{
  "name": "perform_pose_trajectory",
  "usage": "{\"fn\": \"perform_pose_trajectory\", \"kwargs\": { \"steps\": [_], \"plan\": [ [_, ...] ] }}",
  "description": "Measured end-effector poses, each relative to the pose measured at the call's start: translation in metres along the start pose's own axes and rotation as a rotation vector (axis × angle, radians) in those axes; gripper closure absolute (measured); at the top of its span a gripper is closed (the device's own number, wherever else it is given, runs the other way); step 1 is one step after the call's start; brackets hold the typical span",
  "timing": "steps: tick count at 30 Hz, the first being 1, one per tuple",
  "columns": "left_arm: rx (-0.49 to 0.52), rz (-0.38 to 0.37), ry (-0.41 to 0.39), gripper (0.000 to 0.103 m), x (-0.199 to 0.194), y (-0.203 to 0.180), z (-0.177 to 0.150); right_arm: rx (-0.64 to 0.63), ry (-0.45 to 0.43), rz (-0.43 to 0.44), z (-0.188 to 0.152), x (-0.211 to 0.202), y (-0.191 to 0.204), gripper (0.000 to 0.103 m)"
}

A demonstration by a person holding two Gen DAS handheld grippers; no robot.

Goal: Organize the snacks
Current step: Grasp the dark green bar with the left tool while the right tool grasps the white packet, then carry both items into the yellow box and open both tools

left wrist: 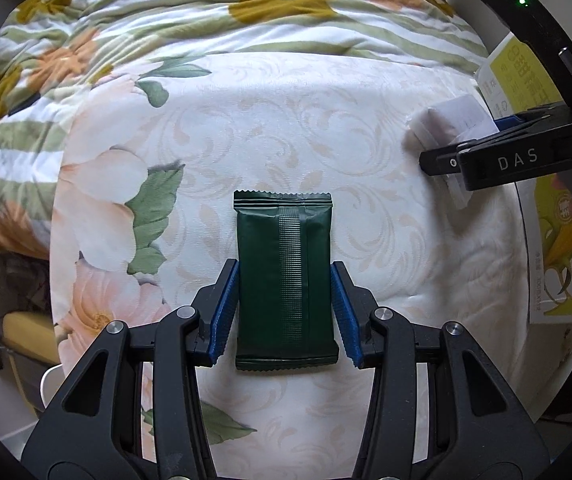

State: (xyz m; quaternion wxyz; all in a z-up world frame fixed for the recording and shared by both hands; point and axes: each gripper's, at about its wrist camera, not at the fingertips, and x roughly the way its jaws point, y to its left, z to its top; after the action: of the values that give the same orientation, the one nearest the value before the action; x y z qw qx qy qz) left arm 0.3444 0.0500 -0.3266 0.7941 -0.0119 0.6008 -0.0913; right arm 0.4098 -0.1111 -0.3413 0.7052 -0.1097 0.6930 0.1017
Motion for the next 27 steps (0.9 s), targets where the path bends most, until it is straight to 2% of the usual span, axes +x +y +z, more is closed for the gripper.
{"fn": "perform_pose_trajectory", "kwargs": {
  "steps": [2,5,9,16,21,27],
  "plan": [
    [-0.003,-0.009,0.001,0.062,0.0,0.002,0.0,-0.007,-0.025,-0.002,-0.001,-0.005,0.003,0.03],
    [-0.015,-0.028,0.002,0.062,-0.001,0.006,0.001,-0.019,-0.049,0.001,-0.004,-0.009,0.011,0.032],
    [-0.03,-0.048,-0.014,0.062,-0.012,0.012,0.005,0.001,-0.092,0.055,-0.009,-0.02,0.018,0.033],
    [-0.039,-0.087,-0.103,0.062,-0.069,0.01,0.027,0.039,-0.244,0.109,-0.024,-0.088,0.019,0.033],
    [0.003,-0.11,-0.199,0.062,-0.125,-0.023,0.048,0.067,-0.376,0.13,-0.047,-0.15,0.0,0.033],
    [0.067,-0.159,-0.29,0.062,-0.177,-0.094,0.068,0.112,-0.491,0.116,-0.097,-0.214,-0.052,0.033]
  ]
}}
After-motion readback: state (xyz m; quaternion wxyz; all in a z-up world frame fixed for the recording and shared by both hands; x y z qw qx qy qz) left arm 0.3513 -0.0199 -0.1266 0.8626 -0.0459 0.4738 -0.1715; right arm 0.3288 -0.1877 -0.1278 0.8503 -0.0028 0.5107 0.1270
